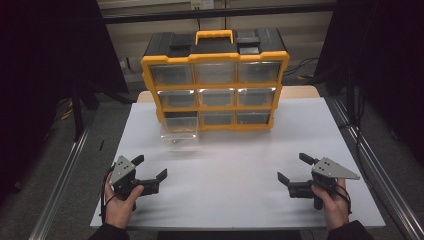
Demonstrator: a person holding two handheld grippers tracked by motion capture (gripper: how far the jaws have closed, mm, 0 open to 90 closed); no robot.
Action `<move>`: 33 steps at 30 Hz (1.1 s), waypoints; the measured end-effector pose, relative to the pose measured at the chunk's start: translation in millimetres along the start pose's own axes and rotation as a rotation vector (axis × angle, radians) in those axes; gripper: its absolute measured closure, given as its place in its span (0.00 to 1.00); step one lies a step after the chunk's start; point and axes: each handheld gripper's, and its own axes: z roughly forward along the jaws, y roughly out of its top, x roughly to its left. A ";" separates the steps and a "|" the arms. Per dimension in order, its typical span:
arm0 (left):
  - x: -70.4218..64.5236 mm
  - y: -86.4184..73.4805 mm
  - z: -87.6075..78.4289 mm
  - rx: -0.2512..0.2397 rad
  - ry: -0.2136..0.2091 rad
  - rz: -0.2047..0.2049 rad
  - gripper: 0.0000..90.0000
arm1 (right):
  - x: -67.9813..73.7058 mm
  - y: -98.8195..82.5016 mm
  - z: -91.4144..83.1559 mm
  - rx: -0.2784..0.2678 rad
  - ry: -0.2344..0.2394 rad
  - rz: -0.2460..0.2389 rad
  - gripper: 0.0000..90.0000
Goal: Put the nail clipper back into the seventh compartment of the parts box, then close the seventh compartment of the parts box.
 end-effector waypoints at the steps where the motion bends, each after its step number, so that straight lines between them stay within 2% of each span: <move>1: 0.9 0.3 0.4 0.006 -0.001 -0.001 0.02 | -0.2 0.0 -0.1 0.002 0.001 0.003 0.00; 5: 3.9 1.5 2.0 0.022 -0.004 -0.001 0.02 | -0.8 0.0 0.7 0.001 -0.001 0.000 0.00; 8: 5.2 1.0 4.4 0.037 -0.039 -0.013 0.03 | -0.8 0.4 2.2 0.004 0.005 -0.002 0.00; 13: 4.9 2.0 7.9 0.060 -0.099 -0.010 0.04 | -0.6 0.5 3.5 0.008 0.003 -0.008 0.00; 17: 5.3 3.9 11.1 0.092 -0.174 -0.018 0.06 | -0.4 0.3 2.7 0.011 0.000 0.001 0.00; 22: 4.0 4.5 14.8 0.102 -0.206 0.000 0.07 | -0.8 0.2 3.4 0.011 0.004 -0.001 0.00; 25: 2.6 5.5 15.1 0.109 -0.185 0.017 0.07 | -0.8 0.2 3.6 0.011 0.006 -0.002 0.00; 27: 1.3 6.4 15.9 0.106 -0.203 0.011 0.07 | -0.6 0.1 3.1 0.010 0.006 0.002 0.00; 28: 0.4 6.9 16.2 0.112 -0.196 0.022 0.07 | -0.4 0.0 2.8 0.010 0.009 0.003 0.00; 29: -0.2 7.3 16.9 0.108 -0.226 0.012 0.07 | -0.6 0.1 2.7 0.006 0.007 0.000 0.00; 30: -0.6 8.0 17.7 0.111 -0.250 0.019 0.07 | -0.7 0.0 2.5 0.005 0.008 0.000 0.00; 33: -4.0 11.2 19.7 0.125 -0.268 0.039 0.06 | -0.6 0.0 2.4 0.006 0.012 -0.001 0.00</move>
